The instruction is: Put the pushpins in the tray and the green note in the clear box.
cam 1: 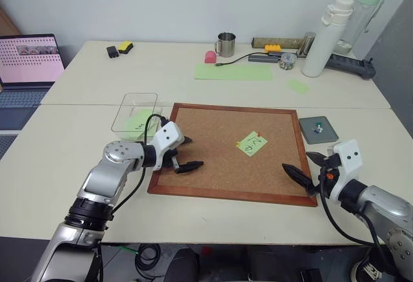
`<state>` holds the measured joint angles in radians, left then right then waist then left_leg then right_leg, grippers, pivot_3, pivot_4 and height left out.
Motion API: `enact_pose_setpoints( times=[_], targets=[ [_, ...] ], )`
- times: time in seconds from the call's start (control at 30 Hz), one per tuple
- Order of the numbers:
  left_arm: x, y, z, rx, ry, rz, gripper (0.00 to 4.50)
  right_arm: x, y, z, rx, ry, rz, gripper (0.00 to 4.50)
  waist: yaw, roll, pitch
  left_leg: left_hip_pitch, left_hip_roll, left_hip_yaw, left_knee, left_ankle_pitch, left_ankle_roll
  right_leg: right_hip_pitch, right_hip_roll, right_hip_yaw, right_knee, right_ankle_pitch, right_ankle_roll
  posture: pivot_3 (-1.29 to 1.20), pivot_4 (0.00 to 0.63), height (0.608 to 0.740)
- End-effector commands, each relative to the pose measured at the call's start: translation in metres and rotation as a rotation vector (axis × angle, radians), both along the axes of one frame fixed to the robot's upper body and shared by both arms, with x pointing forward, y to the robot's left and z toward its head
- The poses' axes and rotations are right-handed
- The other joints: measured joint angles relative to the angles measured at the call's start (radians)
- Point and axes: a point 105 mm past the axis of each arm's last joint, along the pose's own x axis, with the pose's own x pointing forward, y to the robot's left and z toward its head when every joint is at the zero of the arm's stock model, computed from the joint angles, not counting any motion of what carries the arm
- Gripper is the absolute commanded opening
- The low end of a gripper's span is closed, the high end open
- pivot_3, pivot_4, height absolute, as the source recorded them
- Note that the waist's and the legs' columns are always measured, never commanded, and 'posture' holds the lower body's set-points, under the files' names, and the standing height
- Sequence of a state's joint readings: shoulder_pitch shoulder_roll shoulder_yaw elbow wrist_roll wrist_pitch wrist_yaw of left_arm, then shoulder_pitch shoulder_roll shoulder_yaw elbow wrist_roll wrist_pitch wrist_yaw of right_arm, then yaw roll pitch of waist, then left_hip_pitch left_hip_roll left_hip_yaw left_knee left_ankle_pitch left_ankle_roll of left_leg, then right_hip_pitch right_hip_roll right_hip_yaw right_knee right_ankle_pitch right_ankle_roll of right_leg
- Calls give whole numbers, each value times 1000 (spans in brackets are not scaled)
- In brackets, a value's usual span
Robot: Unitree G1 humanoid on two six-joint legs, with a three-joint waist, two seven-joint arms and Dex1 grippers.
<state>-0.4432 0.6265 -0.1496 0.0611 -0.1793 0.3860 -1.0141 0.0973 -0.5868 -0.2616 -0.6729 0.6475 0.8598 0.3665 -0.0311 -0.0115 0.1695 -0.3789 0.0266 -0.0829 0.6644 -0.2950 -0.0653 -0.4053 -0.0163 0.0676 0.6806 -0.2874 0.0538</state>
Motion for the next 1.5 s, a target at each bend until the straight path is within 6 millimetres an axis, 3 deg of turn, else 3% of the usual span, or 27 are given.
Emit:
enact_pose_setpoints(
  times=[0.03, 0.4, 0.53, 0.57, 0.87, 1.1, 1.27, 1.5],
  targets=[
    [1, 1, 16, -13, -51, -5, 4492, 1, -2, 10, -13, -47, -3, 4457, 0, 0, 0, 0, 0, 0, 0, 0, 0, 0, 0, 0, 0, 0, 0, 0, 150, 740],
    [0, -3, 14, -31, -45, 3, 4492, 4, 1, 11, -14, -53, 8, 4457, 0, 0, 0, 0, 0, 0, 0, 0, 0, 0, 0, 0, 0, 0, 0, 0, 150, 740],
    [5, -23, 20, -209, -94, 98, 4492, 20, 11, 18, -6, -133, 18, 4457, 0, 0, 0, 0, 0, 0, 0, 0, 0, 0, 0, 0, 0, 0, 0, 0, 150, 740],
    [6, -25, 22, -235, -104, 121, 4137, 24, 14, 19, 2, -150, 24, 4500, 0, 0, 0, 0, 0, 0, 1, 0, 0, 0, 0, 1, 0, 0, 0, 0, 150, 740],
    [7, -35, 23, -325, -189, 216, 2494, 61, 32, 16, -35, -220, 80, 4500, -1, 0, -1, 0, 0, 0, 1, 0, 0, 0, 0, 0, 1, 0, 0, 0, 150, 740],
    [2, -31, 13, -306, -192, 214, 1180, 77, 42, 8, -25, -209, 137, 4500, -1, 0, -1, 0, 0, 1, 1, 0, 0, 0, 0, 0, 0, 0, 0, 0, 150, 740],
    [-7, -39, 4, -331, -154, 199, 162, 89, 53, -2, -9, -187, 167, 4500, -1, 0, -1, 1, 0, 1, 1, 0, 0, 0, 0, 0, 0, 0, 0, 0, 150, 740],
    [-12, -39, -21, -284, -66, 221, 70, 107, 63, -8, 16, -174, 180, 4500, -1, 0, -1, 1, 0, 1, 1, 0, 0, 0, -1, 0, 1, 0, 0, 0, 150, 740]
  ],
)
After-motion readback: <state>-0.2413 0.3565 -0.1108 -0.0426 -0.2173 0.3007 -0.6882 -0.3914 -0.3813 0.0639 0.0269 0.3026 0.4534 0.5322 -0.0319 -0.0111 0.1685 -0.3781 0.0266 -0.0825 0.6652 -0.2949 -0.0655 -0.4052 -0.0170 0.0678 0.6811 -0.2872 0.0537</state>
